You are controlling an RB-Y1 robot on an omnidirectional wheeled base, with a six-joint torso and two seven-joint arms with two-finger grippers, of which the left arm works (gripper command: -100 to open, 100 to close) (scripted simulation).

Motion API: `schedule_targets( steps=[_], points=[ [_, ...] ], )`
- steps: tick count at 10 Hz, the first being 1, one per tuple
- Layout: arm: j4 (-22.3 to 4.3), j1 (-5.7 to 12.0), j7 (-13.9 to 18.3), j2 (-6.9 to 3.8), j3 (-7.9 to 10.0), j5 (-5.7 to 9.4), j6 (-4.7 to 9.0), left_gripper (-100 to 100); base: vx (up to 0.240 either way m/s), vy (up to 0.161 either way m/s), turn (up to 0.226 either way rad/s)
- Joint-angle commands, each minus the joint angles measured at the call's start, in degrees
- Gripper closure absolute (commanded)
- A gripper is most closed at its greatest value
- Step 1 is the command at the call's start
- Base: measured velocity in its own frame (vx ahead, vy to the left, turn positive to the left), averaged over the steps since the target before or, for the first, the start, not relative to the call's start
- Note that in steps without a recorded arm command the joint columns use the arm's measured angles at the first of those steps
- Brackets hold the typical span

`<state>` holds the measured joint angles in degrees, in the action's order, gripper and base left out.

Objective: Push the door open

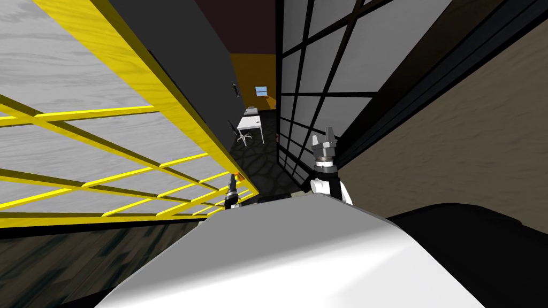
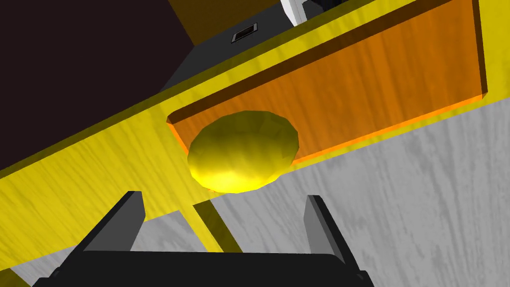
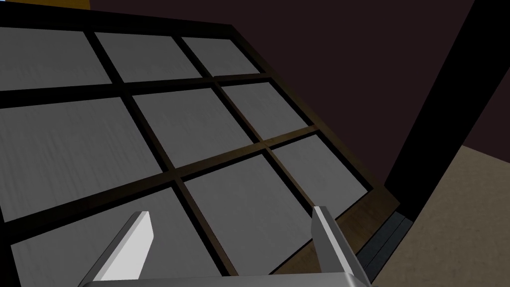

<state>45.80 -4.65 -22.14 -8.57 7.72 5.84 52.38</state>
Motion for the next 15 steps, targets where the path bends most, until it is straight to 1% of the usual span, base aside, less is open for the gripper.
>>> schedule_targets(
  steps=[1,3,4,6,7,8,9,10,12,13,14,15],
  points=[
    [-0.2,0.25,2.9,0.17,-0.34,0.86,0.01,-100,-0.039,0.015,-0.020],
    [-0.5,0.68,6.1,0.42,-0.83,2.11,0.05,-100,-0.043,0.016,-0.027],
    [-0.5,0.68,6.8,0.42,-0.83,2.11,0.05,-100,-0.031,0.011,-0.012],
    [-0.8,1.15,10.4,0.69,-1.36,3.47,0.08,-100,-0.032,0.008,-0.022],
    [-0.8,1.15,10.9,0.69,-1.36,3.47,0.08,-100,-0.027,0.010,-0.010],
    [-1.0,1.42,13.1,0.86,-1.66,4.25,0.10,-100,-0.031,0.013,-0.024],
    [-1.2,1.69,14.6,1.02,-1.96,5.03,0.12,-100,-0.044,0.013,-0.032],
    [-1.2,1.69,15.4,1.02,-1.96,5.03,0.12,-100,-0.035,0.012,-0.010],
    [-1.6,2.25,19.0,1.39,-2.60,6.67,0.16,-100,-0.046,0.018,-0.028],
    [-1.6,2.25,19.9,1.39,-2.60,6.67,0.16,-100,-0.037,0.012,-0.016],
    [-1.9,2.55,22.0,1.58,-2.93,7.53,0.18,-100,-0.036,0.009,-0.021],
    [-1.9,2.55,22.3,1.58,-2.93,7.53,0.18,-100,-0.030,0.008,-0.011]
  ],
)
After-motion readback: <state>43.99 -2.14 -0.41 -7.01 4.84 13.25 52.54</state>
